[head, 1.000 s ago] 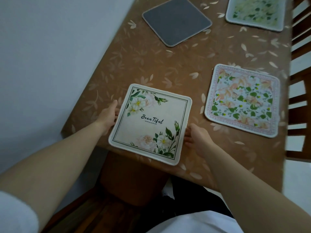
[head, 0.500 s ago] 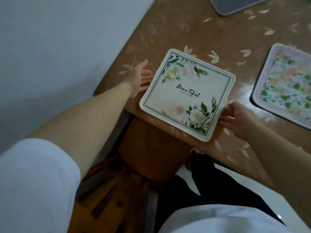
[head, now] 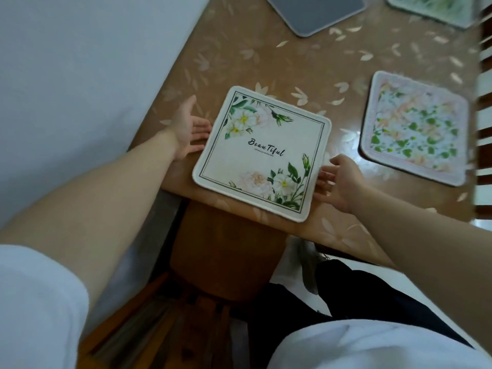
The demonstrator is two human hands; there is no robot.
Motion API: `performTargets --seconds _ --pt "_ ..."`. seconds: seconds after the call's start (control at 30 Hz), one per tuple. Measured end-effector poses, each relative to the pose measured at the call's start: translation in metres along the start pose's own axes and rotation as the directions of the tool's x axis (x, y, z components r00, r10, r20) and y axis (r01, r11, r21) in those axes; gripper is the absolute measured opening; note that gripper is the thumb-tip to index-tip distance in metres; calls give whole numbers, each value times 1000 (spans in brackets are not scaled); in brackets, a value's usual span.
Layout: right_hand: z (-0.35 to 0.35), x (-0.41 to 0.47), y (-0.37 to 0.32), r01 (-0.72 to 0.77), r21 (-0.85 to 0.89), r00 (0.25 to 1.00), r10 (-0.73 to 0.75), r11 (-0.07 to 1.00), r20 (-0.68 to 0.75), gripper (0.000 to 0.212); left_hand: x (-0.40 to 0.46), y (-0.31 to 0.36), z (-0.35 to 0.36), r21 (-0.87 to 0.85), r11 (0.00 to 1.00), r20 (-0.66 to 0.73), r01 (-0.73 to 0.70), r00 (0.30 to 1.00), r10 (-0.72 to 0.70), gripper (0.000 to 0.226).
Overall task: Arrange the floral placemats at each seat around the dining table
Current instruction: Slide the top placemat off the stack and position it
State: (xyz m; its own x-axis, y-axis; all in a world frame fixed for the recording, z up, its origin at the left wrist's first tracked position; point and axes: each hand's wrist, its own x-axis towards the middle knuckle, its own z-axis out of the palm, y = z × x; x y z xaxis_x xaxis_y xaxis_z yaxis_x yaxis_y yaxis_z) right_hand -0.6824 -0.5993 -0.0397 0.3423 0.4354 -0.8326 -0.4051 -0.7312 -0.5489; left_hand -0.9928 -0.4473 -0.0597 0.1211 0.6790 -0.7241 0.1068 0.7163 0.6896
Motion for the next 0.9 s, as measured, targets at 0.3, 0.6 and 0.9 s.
performTargets --seconds 0.3,0.6,0.9 --pt "4 -3 -1 8 56 1000 -8 998 0 30 4 0 3 99 995 27 8 1000 -11 73" --pt "7 0 -1 -4 123 1000 5 992 -13 38 -3 -2 -2 29 999 36 -30 999 29 88" --pt "13 6 0 15 113 1000 -15 993 4 40 -5 -1 1 57 997 5 -52 999 52 72"
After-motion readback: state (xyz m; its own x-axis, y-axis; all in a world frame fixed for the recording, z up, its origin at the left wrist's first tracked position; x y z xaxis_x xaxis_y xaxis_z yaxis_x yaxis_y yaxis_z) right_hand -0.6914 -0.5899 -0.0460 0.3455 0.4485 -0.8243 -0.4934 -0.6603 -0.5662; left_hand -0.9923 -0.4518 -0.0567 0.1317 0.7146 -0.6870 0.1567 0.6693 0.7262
